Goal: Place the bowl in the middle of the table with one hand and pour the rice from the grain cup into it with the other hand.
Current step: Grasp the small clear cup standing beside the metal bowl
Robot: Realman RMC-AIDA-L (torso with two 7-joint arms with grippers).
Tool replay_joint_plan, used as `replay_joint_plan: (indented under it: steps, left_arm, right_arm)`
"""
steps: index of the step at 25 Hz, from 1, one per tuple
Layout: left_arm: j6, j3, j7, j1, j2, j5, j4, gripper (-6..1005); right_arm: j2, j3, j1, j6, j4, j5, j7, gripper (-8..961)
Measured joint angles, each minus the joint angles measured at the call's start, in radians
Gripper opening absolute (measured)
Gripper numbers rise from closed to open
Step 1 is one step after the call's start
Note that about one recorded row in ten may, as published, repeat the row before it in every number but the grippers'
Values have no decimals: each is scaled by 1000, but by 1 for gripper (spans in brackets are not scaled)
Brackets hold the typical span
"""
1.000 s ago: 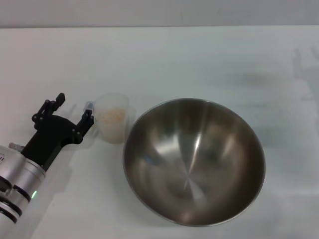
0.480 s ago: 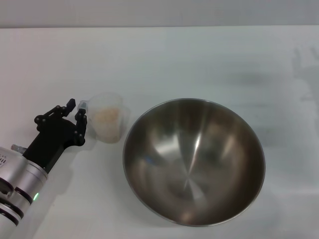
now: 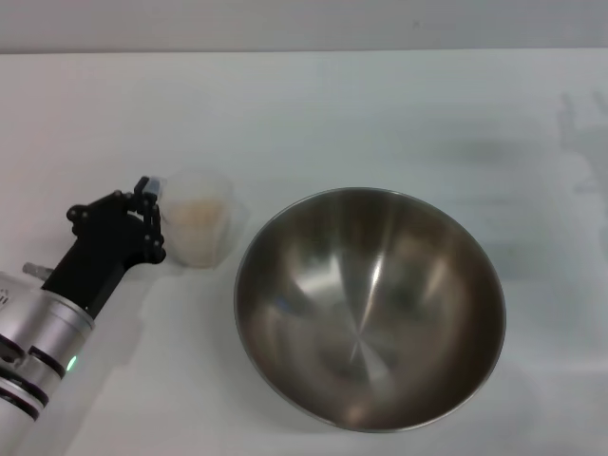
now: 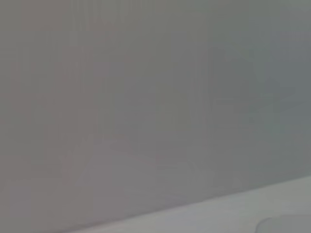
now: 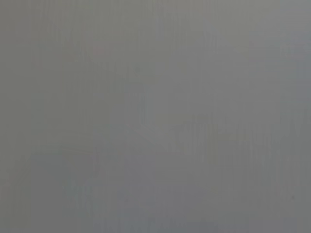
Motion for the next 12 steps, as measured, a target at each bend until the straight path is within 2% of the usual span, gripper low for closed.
replay_joint_plan:
  steps: [6,8,9,12]
  left_arm:
    - [139,-4,134,-14,0,0,-7,24]
    - [222,-1,277,-21,0,5,-18,24]
    - [222,-1,277,-21,0,5,-18,24]
    - [295,6,418,-36,0,18,-23,25]
  right_arm:
    - [-2,0,1,-6,6,0,-1,424]
    - [-2,3,3,-6,6,0,-1,424]
    - [-2,5,3,-6,7,0,-1,424]
    - [-3,10,7,-4,7,0,-2,424]
